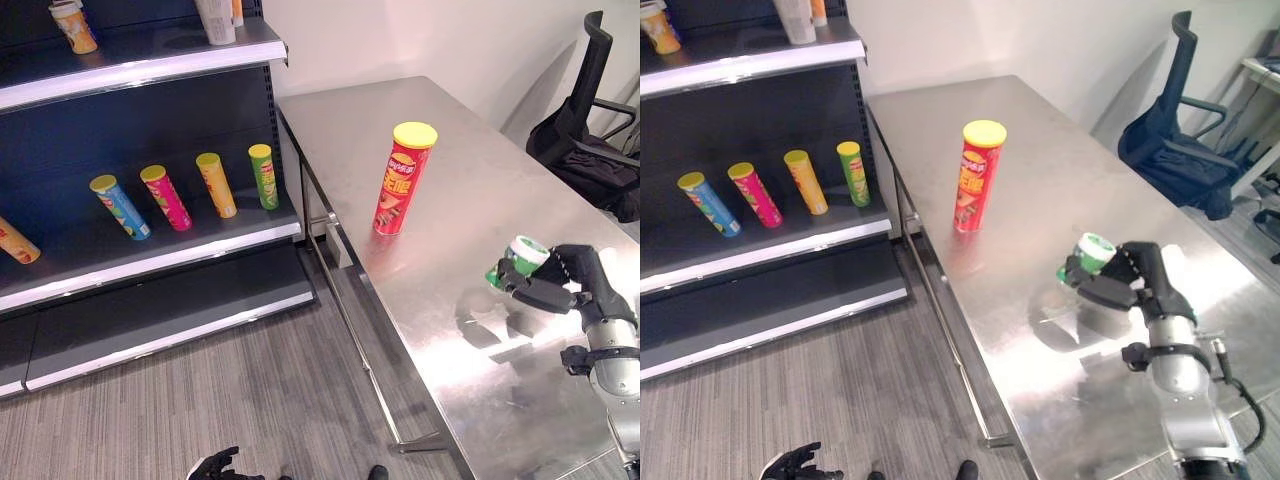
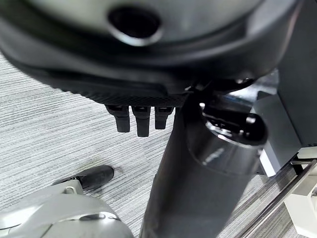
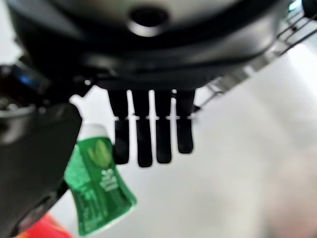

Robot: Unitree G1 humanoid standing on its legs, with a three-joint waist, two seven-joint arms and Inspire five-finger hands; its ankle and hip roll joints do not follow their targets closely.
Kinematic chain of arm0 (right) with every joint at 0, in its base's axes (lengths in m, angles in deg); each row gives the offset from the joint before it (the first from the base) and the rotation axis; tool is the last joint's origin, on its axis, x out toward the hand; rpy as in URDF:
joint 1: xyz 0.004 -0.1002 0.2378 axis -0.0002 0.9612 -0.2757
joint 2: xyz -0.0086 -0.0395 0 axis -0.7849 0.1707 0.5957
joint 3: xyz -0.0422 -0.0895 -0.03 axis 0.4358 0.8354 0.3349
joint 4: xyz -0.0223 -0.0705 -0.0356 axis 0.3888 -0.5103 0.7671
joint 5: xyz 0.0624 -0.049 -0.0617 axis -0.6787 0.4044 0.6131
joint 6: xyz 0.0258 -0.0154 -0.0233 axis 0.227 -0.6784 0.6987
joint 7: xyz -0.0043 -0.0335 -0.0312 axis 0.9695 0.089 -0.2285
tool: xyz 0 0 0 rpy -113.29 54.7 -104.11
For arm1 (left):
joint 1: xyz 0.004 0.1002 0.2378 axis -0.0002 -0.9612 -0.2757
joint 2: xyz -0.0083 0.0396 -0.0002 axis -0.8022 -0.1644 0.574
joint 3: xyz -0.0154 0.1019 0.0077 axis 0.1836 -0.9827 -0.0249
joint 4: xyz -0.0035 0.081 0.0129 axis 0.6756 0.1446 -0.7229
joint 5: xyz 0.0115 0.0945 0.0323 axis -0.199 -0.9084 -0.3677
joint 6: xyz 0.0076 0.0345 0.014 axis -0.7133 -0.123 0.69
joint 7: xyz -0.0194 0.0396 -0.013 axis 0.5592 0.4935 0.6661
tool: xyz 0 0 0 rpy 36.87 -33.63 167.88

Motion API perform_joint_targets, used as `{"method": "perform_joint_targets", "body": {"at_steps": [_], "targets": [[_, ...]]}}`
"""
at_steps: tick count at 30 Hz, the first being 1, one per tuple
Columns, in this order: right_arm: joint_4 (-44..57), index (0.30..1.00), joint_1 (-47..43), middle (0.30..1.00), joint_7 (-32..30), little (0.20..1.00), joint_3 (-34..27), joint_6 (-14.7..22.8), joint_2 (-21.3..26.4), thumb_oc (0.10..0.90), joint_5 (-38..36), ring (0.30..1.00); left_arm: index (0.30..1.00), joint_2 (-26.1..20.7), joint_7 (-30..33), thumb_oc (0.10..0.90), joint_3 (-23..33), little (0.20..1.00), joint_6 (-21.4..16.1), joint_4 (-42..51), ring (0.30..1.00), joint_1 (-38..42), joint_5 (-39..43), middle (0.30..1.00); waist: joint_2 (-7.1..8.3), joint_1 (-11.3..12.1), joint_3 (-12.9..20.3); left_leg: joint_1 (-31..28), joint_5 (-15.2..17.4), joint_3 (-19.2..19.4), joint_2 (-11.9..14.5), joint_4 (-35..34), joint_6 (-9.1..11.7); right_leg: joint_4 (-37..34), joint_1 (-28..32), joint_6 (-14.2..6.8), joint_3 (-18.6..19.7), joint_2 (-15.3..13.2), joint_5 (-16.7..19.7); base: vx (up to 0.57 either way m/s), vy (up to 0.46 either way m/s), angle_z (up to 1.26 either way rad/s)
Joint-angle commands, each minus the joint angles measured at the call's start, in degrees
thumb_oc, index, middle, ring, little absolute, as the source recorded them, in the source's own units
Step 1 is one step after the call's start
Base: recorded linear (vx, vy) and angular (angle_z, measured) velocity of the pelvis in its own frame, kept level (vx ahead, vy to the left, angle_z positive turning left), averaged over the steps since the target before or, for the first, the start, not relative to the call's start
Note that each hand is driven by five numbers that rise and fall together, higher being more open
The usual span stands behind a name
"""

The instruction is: Put the goods on the table back onto the shelves and tidy them up.

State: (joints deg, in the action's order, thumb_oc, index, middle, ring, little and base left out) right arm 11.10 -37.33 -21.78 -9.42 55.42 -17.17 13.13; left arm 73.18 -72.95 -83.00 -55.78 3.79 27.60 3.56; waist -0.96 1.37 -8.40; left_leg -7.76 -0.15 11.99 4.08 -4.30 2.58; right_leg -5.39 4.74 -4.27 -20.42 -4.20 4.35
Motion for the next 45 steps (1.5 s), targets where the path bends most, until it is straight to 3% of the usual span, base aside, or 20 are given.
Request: {"method": "perform_joint_targets", "body": {"at_steps": [1,9,14,17,19,20,22,23,24,25,27,28,30,33,34,35,39,45], "targets": [[7.01,0.3,-10.57,0.3,-3.84,0.3,-5.57,6.65,2.21,0.4,-3.94,0.3,0.9,-3.39,0.71,0.8,-0.61,0.9,-1.54,-0.8,0.9,1.19,-0.4,0.9,2.84,1.45,3.13,2.38,-0.57,0.27,0.35,-0.7,1.83,0.39,2.71,-3.11,-0.27,-0.34,-5.03,0.0,0.0,0.0],[13.84,0.3,-15.48,0.3,-3.63,0.3,-6.42,9.04,2.93,0.4,-7.47,0.3,0.9,-3.39,0.75,0.8,-0.95,0.9,-1.64,-1.24,0.9,0.95,-0.4,0.9,2.83,2.23,3.96,2.28,-0.98,-0.24,0.96,-0.7,2.32,0.39,2.93,-2.72,-0.4,0.35,-5.67,-0.01,-0.043,0.06],[16.4,0.3,-17.45,0.3,-1.27,0.3,-5.58,10.89,1.41,0.4,-14.11,0.3,0.9,-3.59,0.47,0.8,-1.29,0.9,-1.7,-1.12,0.9,0.88,0.03,0.9,2.98,2.81,3.78,2.68,-1.4,-1.03,1.25,-0.3,2.61,0.39,2.93,-2.41,-0.45,0.72,-5.94,-0.04,-0.04,0.09],[18.26,0.3,-22.09,0.3,-0.71,0.3,-3.82,12.01,3.34,0.4,-17.17,0.3,0.9,-4.02,0.03,0.8,-3.66,0.9,-2.19,1.8,0.9,3.07,1.0,0.9,4.32,3.73,0.23,10.49,3.07,-3.16,1.03,14.15,3.85,0.41,2.06,-1.75,-3.35,-1.82,-4.64,-0.25,0.017,0.36],[18.44,0.3,-23.62,0.3,-1.15,0.3,-3.34,11.97,4.2,0.4,-16.55,0.3,0.9,-4.12,-0.08,0.8,-4.6,0.9,-2.43,2.66,0.9,3.41,0.86,0.9,4.38,3.43,-0.2,9.78,4.25,-2.35,3.55,17.27,4.21,0.7,1.61,-1.87,-4.88,-3.02,-4.02,-0.16,0.178,0.75],[18.61,0.3,-24.46,0.3,-0.93,0.3,-2.99,11.82,5.24,0.4,-16.59,0.3,0.9,-4.07,-0.23,0.8,-5.25,0.9,-2.65,3.01,0.9,3.55,0.36,0.9,3.83,2.66,0.24,8.07,3.57,-1.61,7.12,16.73,4.91,0.77,1.04,-2.39,-6.16,-3.85,-3.61,-0.11,0.413,0.99],[19.04,0.3,-25.18,0.3,-1.12,0.3,-3.16,11.68,7.7,0.4,-15.96,0.3,0.9,-3.9,-0.16,0.8,-6.62,0.9,-3.0,2.43,0.9,4.3,-1.31,0.9,1.72,1.69,1.67,6.27,-2.09,-0.65,12.08,6.64,7.41,1.07,-0.46,-4.56,-8.24,-6.53,-2.57,-0.07,0.648,0.77],[19.61,0.3,-24.22,0.3,-0.7,0.3,-3.91,11.19,8.12,0.4,-15.15,0.3,0.9,-4.17,-0.06,0.8,-6.64,0.9,-3.19,2.38,0.9,3.99,-1.78,0.9,0.59,1.95,2.52,5.39,-1.98,-2.83,11.63,1.93,8.01,2.17,-0.66,-5.78,-8.37,-7.97,-2.1,0.0,0.915,0.56],[20.08,0.3,-22.47,0.3,-0.69,0.3,-5.45,10.3,8.22,0.4,-12.74,0.3,0.9,-4.65,-0.48,0.8,-5.72,0.9,-2.99,1.67,0.9,3.51,-2.14,0.9,0.19,2.07,3.42,4.47,-0.36,-3.13,7.65,0.32,6.32,7.68,-1.92,-6.95,-8.04,-12.63,-1.77,0.02,1.085,0.62],[20.78,0.3,-23.72,0.3,-1.04,0.3,-4.47,9.26,8.03,0.4,-10.21,0.3,0.9,-6.15,-0.43,0.8,-5.08,0.9,-3.06,1.63,0.9,3.11,-2.86,0.9,1.09,2.63,1.93,2.36,2.02,-2.03,2.3,0.03,2.29,18.87,-6.68,-8.11,-4.04,-19.63,1.43,0.01,0.95,0.44],[20.99,0.3,-23.95,0.3,-0.96,0.3,-4.22,9.09,7.69,0.4,-10.13,0.3,0.9,-6.57,-0.22,0.8,-4.8,0.9,-3.07,1.44,0.9,3.16,-2.79,0.9,1.23,2.67,1.28,2.13,2.1,-1.92,1.27,0.03,1.42,21.68,-7.86,-8.18,-2.8,-20.71,2.4,0.01,0.383,-0.01],[20.76,0.3,-22.77,0.3,-0.97,0.3,-4.68,8.94,7.51,0.4,-10.24,0.3,0.9,-7.58,0.5,0.8,-3.25,0.9,-2.76,0.62,0.9,3.3,-2.34,0.9,1.35,1.85,0.75,1.63,2.38,-3.27,0.04,-0.41,0.73,21.58,-9.54,-7.88,2.21,-18.11,1.99,0.07,0.178,-0.1],[20.66,0.3,-22.49,0.3,-1.16,0.3,-5.36,9.02,7.11,0.4,-11.01,0.3,0.9,-7.57,0.48,0.8,-2.52,0.9,-2.74,0.24,0.9,3.25,-1.68,0.9,1.36,1.76,0.92,1.75,2.43,-4.16,-0.27,-0.64,0.96,15.97,-8.75,-7.58,4.15,-15.36,0.02,0.07,0.097,0.5],[20.53,0.3,-22.76,0.3,-1.48,0.3,-5.49,9.31,6.77,0.4,-11.45,0.3,0.9,-7.57,0.52,0.8,-2.28,0.9,-2.77,0.08,0.9,3.47,-1.65,0.9,1.76,1.32,0.7,1.94,2.21,-5.26,-0.63,-0.61,0.99,10.59,-9.22,-7.65,6.47,-12.97,1.04,0.07,-0.048,0.37],[20.41,0.3,-22.62,0.3,-1.83,0.3,-5.12,9.47,6.73,0.4,-11.33,0.3,0.9,-7.41,0.61,0.8,-1.98,0.9,-2.76,0.34,0.9,4.21,-1.05,0.9,2.22,0.71,-0.22,1.77,2.36,-6.54,-0.79,-0.27,1.04,8.37,-10.89,-8.29,10.16,-10.68,1.73,0.12,-0.128,0.24],[20.49,0.3,-22.4,0.3,-1.73,0.3,-5.01,8.98,6.73,0.4,-10.56,0.3,0.9,-7.38,0.43,0.8,-2.04,0.9,-2.85,1.23,0.9,4.03,-1.55,0.9,3.02,1.02,0.13,1.94,3.03,-7.24,-1.14,0.68,1.11,5.46,-9.53,-8.41,11.63,-10.2,2.03,0.12,-0.127,0.3],[20.19,0.3,-21.98,0.3,-1.03,0.3,-4.45,8.74,6.52,0.4,-10.84,0.3,0.9,-6.74,0.22,0.8,-2.31,0.9,-2.76,1.77,0.9,3.35,-1.66,0.9,3.28,1.14,1.38,1.88,3.07,-8.09,-0.1,1.2,1.74,4.07,-7.3,-7.9,11.14,-9.18,1.64,0.15,-0.166,0.55],[19.9,0.3,-19.63,0.3,-0.24,0.3,-5.26,8.35,6.77,0.4,-10.82,0.3,0.9,-5.59,-0.52,0.8,-3.52,0.9,-2.04,2.66,0.9,2.46,-1.85,0.9,2.58,0.99,3.24,1.38,2.25,-9.02,3.93,0.77,4.44,2.79,-4.1,-6.75,7.11,-6.94,-0.66,0.14,-0.18,0.24]]}}
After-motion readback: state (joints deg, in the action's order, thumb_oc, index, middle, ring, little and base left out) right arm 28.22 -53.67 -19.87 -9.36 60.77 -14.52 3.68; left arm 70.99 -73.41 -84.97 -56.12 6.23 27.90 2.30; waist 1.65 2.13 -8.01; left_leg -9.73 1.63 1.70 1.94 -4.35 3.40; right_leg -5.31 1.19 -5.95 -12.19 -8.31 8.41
